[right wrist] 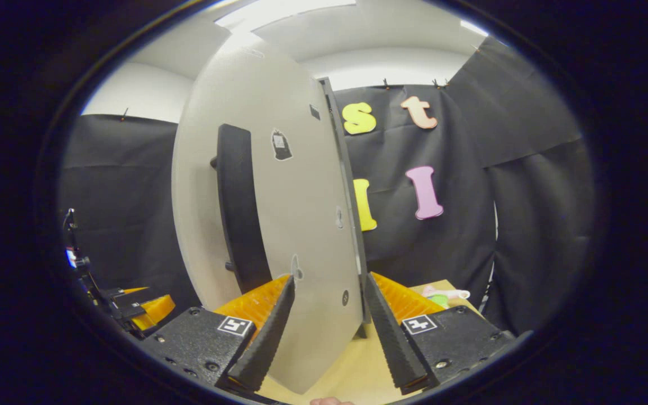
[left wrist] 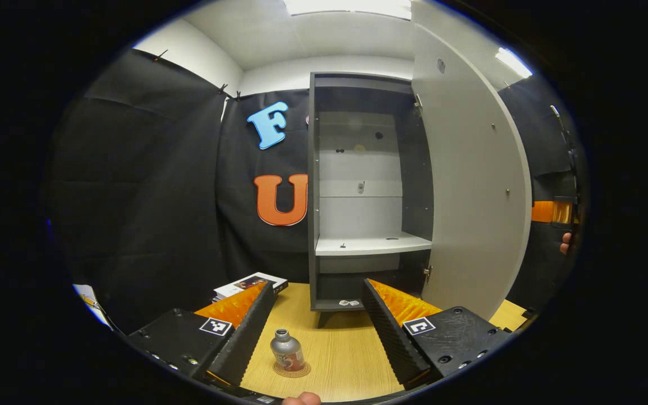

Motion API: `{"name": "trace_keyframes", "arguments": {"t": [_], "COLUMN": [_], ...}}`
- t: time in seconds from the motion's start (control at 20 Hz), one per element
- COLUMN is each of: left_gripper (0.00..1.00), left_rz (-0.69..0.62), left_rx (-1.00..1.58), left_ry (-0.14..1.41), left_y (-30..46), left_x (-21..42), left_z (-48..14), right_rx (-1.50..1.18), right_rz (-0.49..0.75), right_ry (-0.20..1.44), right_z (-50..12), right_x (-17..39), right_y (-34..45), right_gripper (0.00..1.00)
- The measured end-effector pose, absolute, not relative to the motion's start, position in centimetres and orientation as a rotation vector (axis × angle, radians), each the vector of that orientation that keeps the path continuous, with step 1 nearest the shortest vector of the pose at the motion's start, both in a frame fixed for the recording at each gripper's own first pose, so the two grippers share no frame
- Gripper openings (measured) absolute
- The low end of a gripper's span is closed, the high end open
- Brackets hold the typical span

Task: Open the cabinet door with the right hand, grasp the bottle in the cabinet with the left hand and place it on the coaster, then close the cabinet door with the right hand.

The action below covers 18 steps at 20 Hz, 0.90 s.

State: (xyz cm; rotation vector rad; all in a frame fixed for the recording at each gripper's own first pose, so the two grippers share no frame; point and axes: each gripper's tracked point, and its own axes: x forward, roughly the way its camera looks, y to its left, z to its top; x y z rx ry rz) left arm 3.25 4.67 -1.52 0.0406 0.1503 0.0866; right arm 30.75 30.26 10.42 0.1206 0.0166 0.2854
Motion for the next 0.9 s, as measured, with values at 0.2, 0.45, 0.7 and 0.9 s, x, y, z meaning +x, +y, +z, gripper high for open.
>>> {"name": "trace_keyframes", "arguments": {"t": [0.2,0.45,0.7,0.9], "left_gripper": [0.94,0.94,0.94,0.94], "left_rz": [0.098,0.125,0.173,0.191], "left_rx": [0.034,0.018,0.007,-0.005], "left_ry": [0.154,0.159,0.163,0.167], "left_y": [5.8,7.6,9.9,10.9], "left_x": [2.9,2.2,1.3,1.2], "left_z": [-1.8,-1.9,-2.3,-2.4], "right_rx": [0.096,0.007,-0.078,-0.160], "right_rz": [0.349,0.422,0.462,0.432], "right_ry": [0.026,0.007,-0.029,-0.056], "right_z": [10.3,10.8,11.0,9.3], "right_x": [32.0,34.7,39.7,43.2], "right_y": [34.5,41.4,48.7,52.2], "right_gripper": [0.83,0.83,0.83,0.83]}}
